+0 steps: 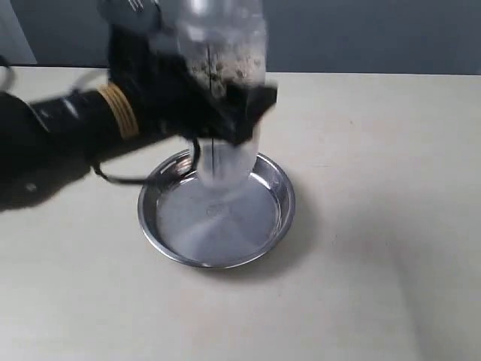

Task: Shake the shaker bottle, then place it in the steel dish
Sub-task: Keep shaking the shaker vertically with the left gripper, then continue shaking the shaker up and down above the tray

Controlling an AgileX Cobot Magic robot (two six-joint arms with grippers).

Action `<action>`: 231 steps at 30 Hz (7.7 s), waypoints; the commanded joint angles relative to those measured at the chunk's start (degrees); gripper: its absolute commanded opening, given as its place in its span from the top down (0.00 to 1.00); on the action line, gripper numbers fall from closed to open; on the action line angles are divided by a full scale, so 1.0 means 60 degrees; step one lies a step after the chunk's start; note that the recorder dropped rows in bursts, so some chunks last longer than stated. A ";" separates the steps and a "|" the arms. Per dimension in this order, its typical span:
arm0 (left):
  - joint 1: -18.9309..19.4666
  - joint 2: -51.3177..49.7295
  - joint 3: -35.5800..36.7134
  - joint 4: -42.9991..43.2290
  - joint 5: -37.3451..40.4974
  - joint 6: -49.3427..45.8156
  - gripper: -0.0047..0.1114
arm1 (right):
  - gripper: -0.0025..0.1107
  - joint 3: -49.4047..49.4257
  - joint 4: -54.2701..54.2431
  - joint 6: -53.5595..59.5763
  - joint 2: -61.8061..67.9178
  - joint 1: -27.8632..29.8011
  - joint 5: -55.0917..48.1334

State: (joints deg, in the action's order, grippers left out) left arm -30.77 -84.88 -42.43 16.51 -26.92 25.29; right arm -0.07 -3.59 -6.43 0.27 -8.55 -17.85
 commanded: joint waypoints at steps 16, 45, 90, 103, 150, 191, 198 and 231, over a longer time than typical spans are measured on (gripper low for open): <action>-0.0257 0.0895 -0.0832 -0.0133 0.1303 -0.0749 0.96 | 0.99 0.0011 0.0015 0.0043 -0.0045 -0.0014 0.0060; -0.0207 0.0465 0.0068 -0.0339 -0.1227 0.0251 0.96 | 0.99 0.0011 -0.0029 0.0043 -0.0045 -0.0014 0.0060; 0.0181 -0.0042 0.0018 -0.0057 -0.1148 0.0718 0.96 | 0.99 0.0011 -0.0028 0.0025 -0.0045 -0.0014 0.0060; 0.0089 -0.0241 0.0550 0.0339 0.0648 0.0518 0.96 | 0.99 0.0011 0.0007 0.0042 -0.0045 -0.0014 0.0060; 0.0127 0.0793 -0.0604 0.0781 -0.0200 0.0253 0.96 | 0.99 0.0011 0.0007 0.0042 -0.0045 -0.0014 0.0060; -0.0400 -0.0065 0.0247 0.0142 0.0160 0.0559 0.96 | 0.99 0.0011 0.0007 0.0042 -0.0045 -0.0014 0.0060; -0.0578 0.0198 -0.0016 0.0641 0.0999 0.0269 0.96 | 0.99 0.0011 0.0007 0.0042 -0.0045 -0.0014 0.0060; -0.0420 0.0781 -0.0165 -0.0233 0.1282 -0.0269 0.96 | 0.99 0.0011 0.0007 0.0042 -0.0045 -0.0014 0.0060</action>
State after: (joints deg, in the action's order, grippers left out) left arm -33.23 -78.49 -44.57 14.41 -23.45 23.37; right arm -0.07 -3.70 -6.41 0.27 -8.55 -17.89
